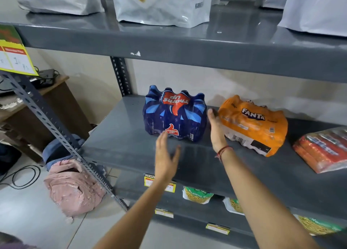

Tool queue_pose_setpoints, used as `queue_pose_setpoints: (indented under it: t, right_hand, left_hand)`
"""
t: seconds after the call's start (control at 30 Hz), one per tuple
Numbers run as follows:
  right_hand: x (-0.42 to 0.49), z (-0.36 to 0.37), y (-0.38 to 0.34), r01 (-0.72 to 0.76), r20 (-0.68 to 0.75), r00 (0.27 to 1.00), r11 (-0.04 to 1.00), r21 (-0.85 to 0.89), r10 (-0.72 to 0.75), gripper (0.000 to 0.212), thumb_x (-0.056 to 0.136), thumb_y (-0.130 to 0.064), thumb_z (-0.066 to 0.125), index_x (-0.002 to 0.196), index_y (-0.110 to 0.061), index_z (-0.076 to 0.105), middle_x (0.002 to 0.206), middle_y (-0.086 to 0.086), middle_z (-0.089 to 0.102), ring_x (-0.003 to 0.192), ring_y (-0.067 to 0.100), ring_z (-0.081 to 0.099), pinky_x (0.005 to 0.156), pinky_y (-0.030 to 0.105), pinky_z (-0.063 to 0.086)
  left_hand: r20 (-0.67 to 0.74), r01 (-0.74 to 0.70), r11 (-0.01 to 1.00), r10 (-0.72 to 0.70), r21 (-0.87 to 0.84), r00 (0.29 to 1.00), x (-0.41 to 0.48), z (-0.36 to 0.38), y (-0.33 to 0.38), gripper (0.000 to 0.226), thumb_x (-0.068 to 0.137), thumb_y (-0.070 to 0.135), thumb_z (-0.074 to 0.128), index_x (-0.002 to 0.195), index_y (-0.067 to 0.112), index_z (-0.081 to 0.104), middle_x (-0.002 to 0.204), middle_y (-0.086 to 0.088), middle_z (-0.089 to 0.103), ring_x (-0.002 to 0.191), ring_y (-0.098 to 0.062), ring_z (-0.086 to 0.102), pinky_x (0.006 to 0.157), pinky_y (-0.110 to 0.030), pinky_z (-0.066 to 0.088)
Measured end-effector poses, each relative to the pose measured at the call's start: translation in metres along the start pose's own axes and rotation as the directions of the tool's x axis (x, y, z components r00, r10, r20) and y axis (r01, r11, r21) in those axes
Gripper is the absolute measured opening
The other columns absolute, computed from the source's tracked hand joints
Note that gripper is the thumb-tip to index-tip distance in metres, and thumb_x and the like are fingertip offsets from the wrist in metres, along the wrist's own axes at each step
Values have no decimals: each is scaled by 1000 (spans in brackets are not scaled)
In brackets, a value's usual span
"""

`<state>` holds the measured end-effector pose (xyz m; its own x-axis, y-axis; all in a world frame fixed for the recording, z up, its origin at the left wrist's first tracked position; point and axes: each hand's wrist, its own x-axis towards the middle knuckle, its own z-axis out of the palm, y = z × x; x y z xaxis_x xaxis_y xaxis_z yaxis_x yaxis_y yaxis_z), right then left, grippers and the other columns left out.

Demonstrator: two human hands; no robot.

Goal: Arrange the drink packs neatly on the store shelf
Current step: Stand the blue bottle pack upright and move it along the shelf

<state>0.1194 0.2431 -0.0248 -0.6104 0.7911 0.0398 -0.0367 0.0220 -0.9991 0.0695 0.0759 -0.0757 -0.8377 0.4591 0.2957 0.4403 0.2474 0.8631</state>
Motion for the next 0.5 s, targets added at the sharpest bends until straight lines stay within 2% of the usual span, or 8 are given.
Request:
queue_pose_setpoints:
  t: [0.07, 0.13, 0.2, 0.27, 0.3, 0.37, 0.43, 0.5]
  right_hand:
    - [15, 1, -14, -44, 30, 999, 997, 62, 43, 56, 76, -71, 46, 117, -34, 55, 125, -23, 54, 116, -3, 47, 99, 23, 38]
    - [23, 0, -16, -132, 107, 986, 989, 61, 125, 89, 63, -83, 47, 133, -28, 47, 143, -5, 46, 129, 14, 43, 109, 41, 35]
    - [26, -1, -14, -149, 171, 974, 989, 5, 146, 95, 63, -86, 44, 137, -28, 43, 146, -1, 44, 129, 19, 44, 107, 41, 37]
    - [25, -1, -13, -124, 148, 981, 992, -35, 128, 81, 74, -80, 39, 136, -27, 43, 133, -10, 50, 113, 7, 52, 91, 26, 44]
    - [23, 1, -12, -93, 139, 985, 994, -53, 99, 70, 80, -75, 37, 132, -29, 45, 118, -17, 53, 98, -4, 52, 80, 16, 44]
    - [17, 7, -13, -17, 110, 994, 995, -96, 28, 45, 87, -67, 36, 114, -34, 50, 97, -26, 49, 82, -13, 47, 64, 7, 39]
    - [5, 11, -10, 57, 46, 998, 994, -92, -53, 30, 91, -58, 39, 98, -32, 52, 96, -22, 55, 82, -11, 56, 63, 4, 45]
    - [-10, 15, 3, 106, 12, 994, 992, -69, -105, 31, 91, -52, 46, 102, -24, 55, 107, -2, 62, 96, 0, 62, 80, 15, 51]
  left_hand:
    - [136, 23, 999, -16, -48, 991, -6, 23, 17, 87, 83, 44, 62, 148, 18, 11, 157, 4, 11, 141, -5, 10, 108, -8, 5]
    - [218, 106, 991, -86, -82, 972, -1, 42, 33, 109, 74, 53, 68, 148, 19, -5, 158, 1, -10, 143, -9, -2, 110, -17, 4]
    - [244, 154, 984, -129, -86, 961, 3, 53, 43, 123, 68, 56, 71, 146, 15, -14, 155, -5, -24, 143, -14, -10, 113, -26, 4]
    - [250, 156, 987, -140, -47, 958, 4, 58, 44, 129, 65, 57, 72, 145, 12, -18, 153, -7, -29, 143, -17, -14, 114, -30, 5]
    - [246, 150, 988, -140, -23, 959, 5, 58, 41, 130, 64, 58, 72, 144, 10, -19, 153, -8, -28, 144, -19, -14, 115, -31, 6]
    - [224, 129, 991, -133, 31, 966, 7, 55, 35, 131, 64, 59, 71, 144, 9, -19, 155, -9, -25, 145, -21, -11, 117, -34, 10]
    - [194, 102, 994, -106, 33, 975, 13, 46, 27, 130, 65, 54, 74, 144, 9, -18, 157, -11, -17, 146, -23, -4, 118, -36, 14]
    - [161, 85, 996, -78, -35, 984, 21, 28, 15, 124, 66, 44, 78, 147, 13, -10, 159, -10, 6, 144, -23, 16, 115, -38, 25]
